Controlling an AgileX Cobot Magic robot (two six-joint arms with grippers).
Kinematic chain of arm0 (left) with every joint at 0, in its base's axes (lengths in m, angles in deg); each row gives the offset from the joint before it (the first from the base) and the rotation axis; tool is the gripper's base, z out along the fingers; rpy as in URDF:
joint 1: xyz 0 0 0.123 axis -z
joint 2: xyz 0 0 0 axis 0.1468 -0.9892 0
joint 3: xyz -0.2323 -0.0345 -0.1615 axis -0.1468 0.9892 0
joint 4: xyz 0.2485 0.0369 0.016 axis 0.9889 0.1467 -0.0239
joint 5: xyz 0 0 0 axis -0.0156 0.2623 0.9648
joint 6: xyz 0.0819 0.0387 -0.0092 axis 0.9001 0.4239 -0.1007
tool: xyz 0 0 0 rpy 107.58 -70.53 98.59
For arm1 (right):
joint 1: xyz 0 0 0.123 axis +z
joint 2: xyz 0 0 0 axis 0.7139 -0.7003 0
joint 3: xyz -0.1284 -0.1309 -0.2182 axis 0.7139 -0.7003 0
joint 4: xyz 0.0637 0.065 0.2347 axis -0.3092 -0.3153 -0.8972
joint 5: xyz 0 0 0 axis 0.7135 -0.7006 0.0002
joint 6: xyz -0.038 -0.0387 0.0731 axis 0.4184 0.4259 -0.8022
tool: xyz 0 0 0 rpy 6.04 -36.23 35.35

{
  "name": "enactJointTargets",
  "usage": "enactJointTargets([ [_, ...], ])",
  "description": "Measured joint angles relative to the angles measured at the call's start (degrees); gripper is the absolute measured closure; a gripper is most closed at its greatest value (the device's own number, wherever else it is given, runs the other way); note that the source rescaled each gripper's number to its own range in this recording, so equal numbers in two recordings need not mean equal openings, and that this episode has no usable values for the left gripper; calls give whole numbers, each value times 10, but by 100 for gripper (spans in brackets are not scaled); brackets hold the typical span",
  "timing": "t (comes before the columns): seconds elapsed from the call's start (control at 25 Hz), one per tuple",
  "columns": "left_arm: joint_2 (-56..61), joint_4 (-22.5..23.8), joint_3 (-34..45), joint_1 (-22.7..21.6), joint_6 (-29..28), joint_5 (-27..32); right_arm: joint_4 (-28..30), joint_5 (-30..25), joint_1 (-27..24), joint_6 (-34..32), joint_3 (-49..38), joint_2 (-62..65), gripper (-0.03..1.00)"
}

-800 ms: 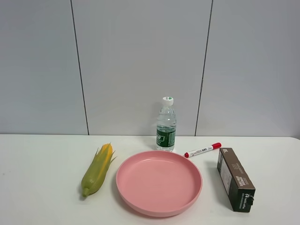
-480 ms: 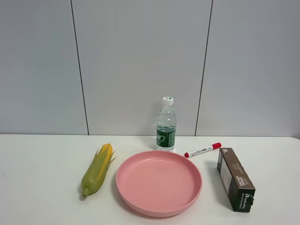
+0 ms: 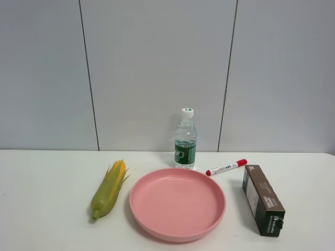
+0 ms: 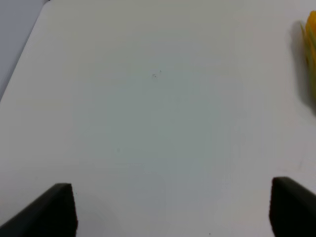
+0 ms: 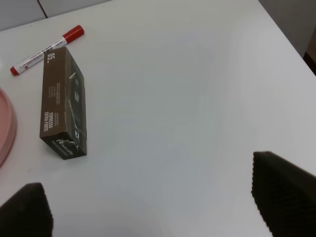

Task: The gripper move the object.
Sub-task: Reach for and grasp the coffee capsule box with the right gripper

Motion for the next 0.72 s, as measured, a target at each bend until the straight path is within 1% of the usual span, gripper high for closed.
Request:
enactJointTargets([
  [0.72,0,1,0,0,0,0,0,0,0,0,0,0,10],
])
